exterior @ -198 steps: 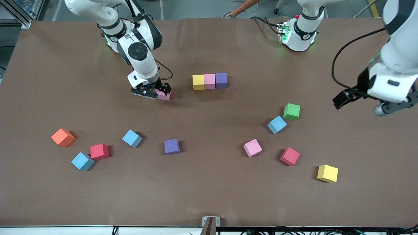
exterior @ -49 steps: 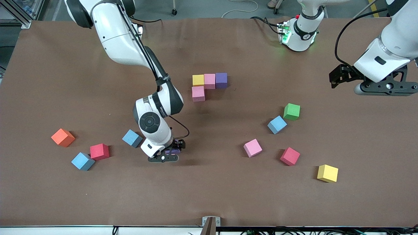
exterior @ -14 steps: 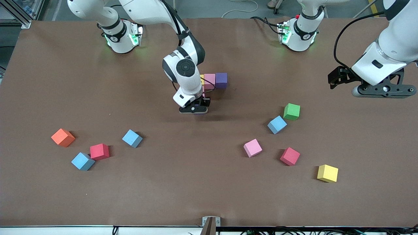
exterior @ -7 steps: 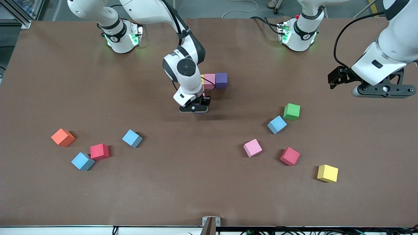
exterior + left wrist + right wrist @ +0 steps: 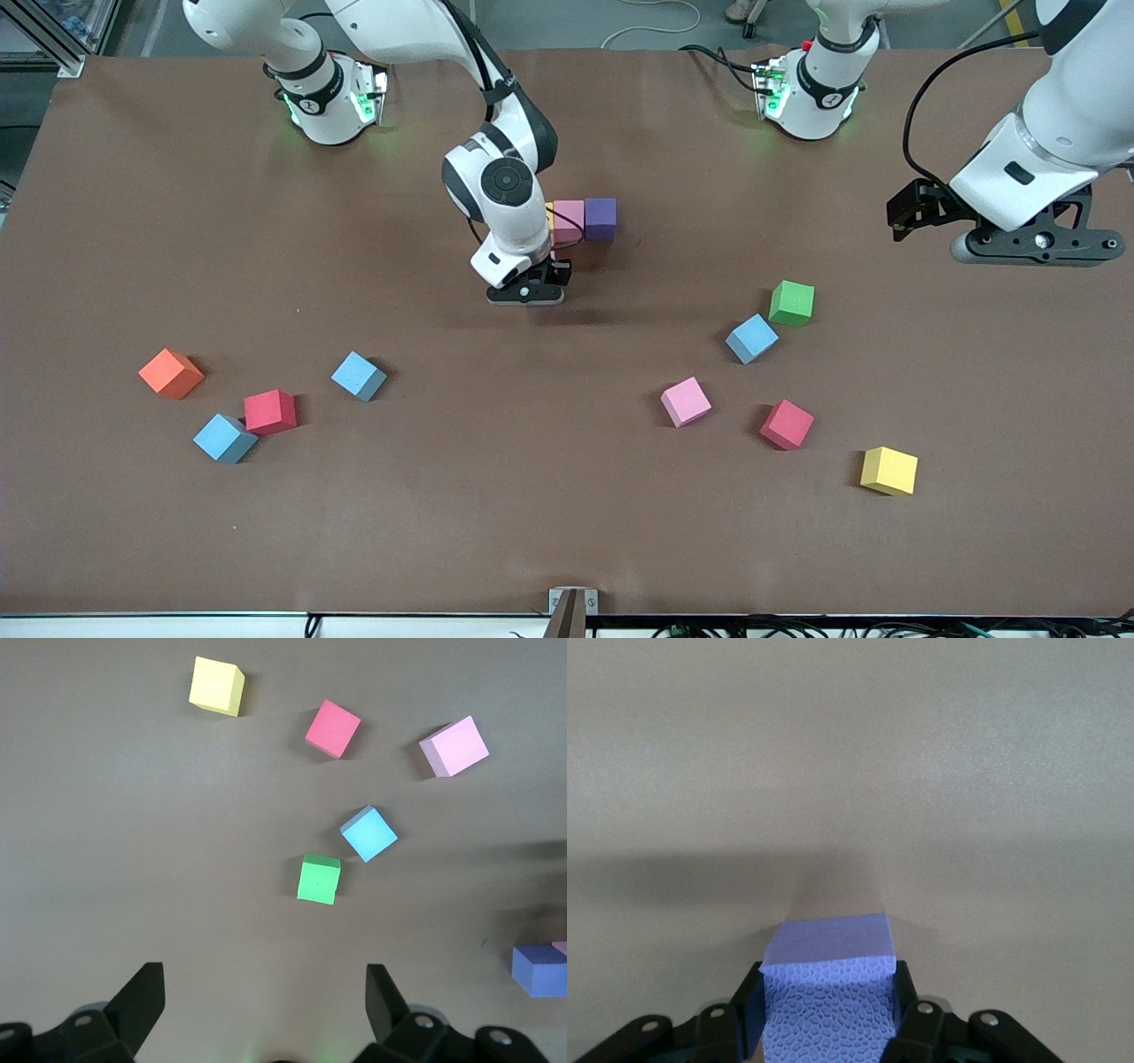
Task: Arrange 11 blocks into digit 3
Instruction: 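Lower the purple cube with the right gripper while the left gripper reaches pink, then grasp the pink cube with the left gripper while the right gripper grasps blue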
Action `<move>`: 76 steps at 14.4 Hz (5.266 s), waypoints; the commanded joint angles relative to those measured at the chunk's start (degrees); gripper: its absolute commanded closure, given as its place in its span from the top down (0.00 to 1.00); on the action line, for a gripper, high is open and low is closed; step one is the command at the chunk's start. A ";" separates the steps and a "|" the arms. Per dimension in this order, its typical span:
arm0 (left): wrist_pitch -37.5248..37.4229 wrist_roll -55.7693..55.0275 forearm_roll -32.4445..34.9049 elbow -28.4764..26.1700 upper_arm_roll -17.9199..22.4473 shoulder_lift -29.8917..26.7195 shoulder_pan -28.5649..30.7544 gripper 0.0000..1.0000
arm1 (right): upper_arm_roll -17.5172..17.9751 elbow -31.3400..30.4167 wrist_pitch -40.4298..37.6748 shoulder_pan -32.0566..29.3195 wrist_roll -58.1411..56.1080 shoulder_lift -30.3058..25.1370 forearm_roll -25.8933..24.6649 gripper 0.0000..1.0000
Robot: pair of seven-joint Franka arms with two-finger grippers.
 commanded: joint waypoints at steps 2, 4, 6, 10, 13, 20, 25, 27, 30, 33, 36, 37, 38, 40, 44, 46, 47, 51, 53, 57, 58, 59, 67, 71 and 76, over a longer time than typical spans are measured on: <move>-0.50 -0.34 0.40 -0.38 -0.19 -0.73 0.22 1.00 | -0.20 -3.17 -0.33 1.76 1.33 -1.42 1.18 0.00; -0.50 -0.34 0.40 -0.38 -0.19 -0.73 0.22 1.00 | -0.20 -3.17 -0.59 1.94 2.12 -1.42 1.18 0.00; -0.50 -0.26 0.40 -0.38 -0.10 -0.73 0.22 1.00 | -0.20 -3.17 -1.12 2.20 2.21 -1.42 1.18 0.00; -0.50 -0.26 0.40 -0.38 -0.10 -0.73 0.31 1.00 | -0.20 -3.17 -1.12 2.64 2.92 -1.34 1.18 0.00; -0.50 -0.26 0.31 -0.38 -0.19 -0.73 0.40 1.00 | -0.20 -3.26 -1.12 3.00 3.00 -1.34 1.18 0.01; 0.11 0.71 0.49 0.32 0.24 4.18 0.66 1.00 | -0.20 -3.17 -2.00 3.00 2.39 -1.25 1.09 0.03; 13.62 0.71 3.20 1.73 0.60 15.06 0.13 1.00 | -0.38 -2.64 -1.47 2.56 0.46 -1.07 0.92 0.82; 21.26 0.71 4.17 3.30 0.60 21.38 0.48 1.00 | -0.38 -2.38 -1.30 2.47 0.19 -1.07 0.48 1.00; 29.45 -0.69 4.18 6.47 0.69 30.88 -0.48 1.00 | -0.47 -1.59 -2.00 2.29 -0.68 -1.16 0.48 1.00; 35.34 -10.42 3.74 7.27 0.16 35.82 -1.18 1.00 | -1.17 -0.10 -3.48 2.21 -0.86 -2.56 0.48 1.00; 35.89 -28.58 4.00 7.00 0.42 37.67 -7.06 1.00 | -3.01 2.45 -9.80 -0.33 -0.60 -5.19 0.57 1.00; 36.15 -33.52 4.18 7.00 0.51 38.11 -8.90 1.00 | -3.37 2.45 -9.82 -1.47 -0.51 -5.81 0.57 1.00; 36.41 -36.70 4.18 6.83 0.51 38.20 -9.70 1.00 | -4.24 2.28 -9.91 -2.53 -0.60 -5.99 0.48 1.00; 36.50 -43.29 4.18 6.65 0.51 38.20 -10.76 1.00 | -7.39 2.28 -10.17 -4.20 -0.51 -5.82 0.48 1.00; 40.88 -55.96 4.35 6.57 0.60 40.48 -14.98 1.00 | -10.30 1.49 -12.62 -8.33 1.24 -6.70 0.48 1.00; 42.04 -56.59 4.35 6.39 0.60 41.62 -15.86 1.00 | -14.16 0.70 -14.74 -8.60 1.16 -6.61 0.48 1.00; 43.00 -56.59 4.35 6.39 0.60 41.98 -15.95 1.00 | -16.01 -0.70 -14.22 -8.78 1.07 -6.70 0.48 1.00; 45.20 -56.33 4.61 6.13 0.60 43.03 -17.09 1.00 | -17.52 -4.04 -12.64 -13.08 0.37 -7.93 0.92 1.00; 45.03 -56.15 7.50 4.64 0.60 42.95 -16.92 1.00 | -17.52 -5.36 -10.62 -15.36 -4.17 -7.93 1.01 1.00; 44.50 -55.80 9.28 4.46 0.60 42.77 -16.74 1.00 | -17.17 -5.28 -5.18 -17.48 -5.78 -6.96 1.18 1.00; 44.41 -55.54 9.36 4.46 0.60 42.77 -16.57 1.00 | -17.08 -5.28 -3.86 -17.57 -5.78 -6.18 1.27 1.00; 44.41 -55.28 9.36 4.37 0.60 42.95 -16.65 1.00 | -16.91 -5.28 -2.63 -17.74 -5.78 -5.30 1.62 1.00; 41.96 -59.82 9.01 4.46 0.42 42.87 -17.27 0.22 | -13.21 -4.05 -0.59 -20.47 -9.20 -0.19 6.98 1.00; 36.70 -76.67 9.19 4.46 -0.28 41.46 -19.90 0.21 | -13.21 -2.91 -0.59 -21.00 -10.18 1.38 7.07 1.00; 30.97 -103.29 8.57 3.06 -1.42 38.56 -25.52 0.21 | -12.51 -2.38 -0.59 -21.00 -10.18 2.26 8.99 1.00</move>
